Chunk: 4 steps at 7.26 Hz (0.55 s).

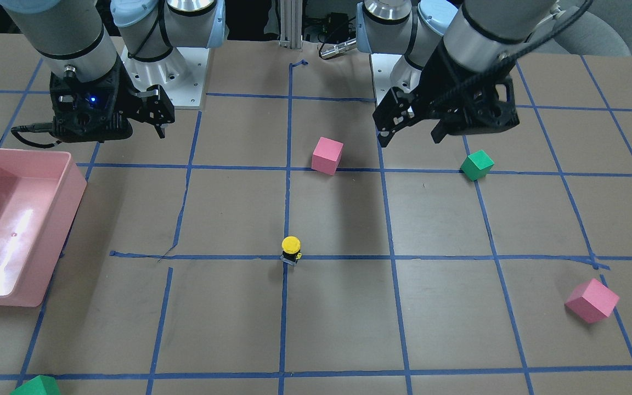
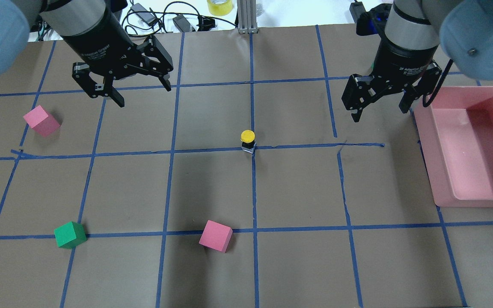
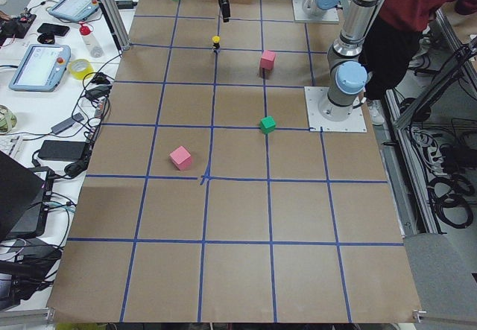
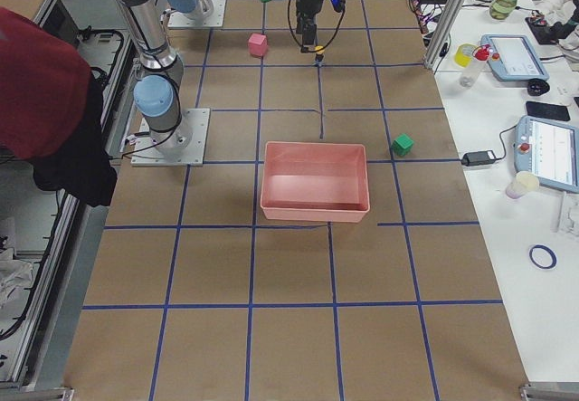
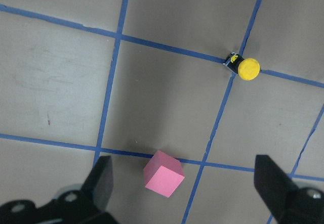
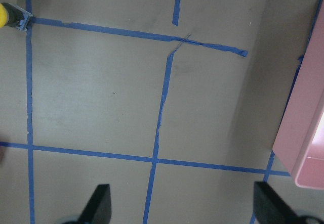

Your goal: Align button upright

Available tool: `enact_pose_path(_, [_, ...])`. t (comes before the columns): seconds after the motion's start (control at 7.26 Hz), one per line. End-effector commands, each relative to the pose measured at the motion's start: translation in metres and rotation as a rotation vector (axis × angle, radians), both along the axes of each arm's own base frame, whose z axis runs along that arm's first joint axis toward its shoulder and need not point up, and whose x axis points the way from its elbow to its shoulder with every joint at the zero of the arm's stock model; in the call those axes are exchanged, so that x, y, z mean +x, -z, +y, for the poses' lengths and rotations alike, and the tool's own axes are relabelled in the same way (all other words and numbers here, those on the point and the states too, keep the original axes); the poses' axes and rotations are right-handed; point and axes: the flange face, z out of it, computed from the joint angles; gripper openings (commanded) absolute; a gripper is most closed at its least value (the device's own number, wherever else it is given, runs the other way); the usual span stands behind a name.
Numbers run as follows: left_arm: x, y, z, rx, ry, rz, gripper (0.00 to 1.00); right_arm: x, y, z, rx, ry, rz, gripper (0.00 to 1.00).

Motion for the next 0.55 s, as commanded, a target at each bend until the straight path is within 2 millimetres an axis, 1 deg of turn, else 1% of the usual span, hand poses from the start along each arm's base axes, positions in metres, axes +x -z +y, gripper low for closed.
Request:
enact_pose_path(0.0, [0.0086,-0.0147,0.0107,-0.06,0.143,-0.049,1.0,0.0008,0.0,0.0002,0.0,-0.001,-0.001,1.0])
enact_pose_path(0.14, [0.0109,-0.0185,0.0138,-0.071,0.154,-0.072,1.0,0.0,0.0,0.0,0.0,0.0,-0.001,1.0])
enact_pose_path(0.28, [0.0164,-0.0174,0.0159,-0.077,0.15,-0.128,1.0,0.0,-0.0001,-0.0002,-0.002,0.0,-0.001,1.0])
enact_pose_path(0.41, [0.017,-0.0142,0.0127,-0.124,0.144,-0.137,1.0,-0.0003,-0.0003,-0.0004,-0.003,0.0,0.002,1.0])
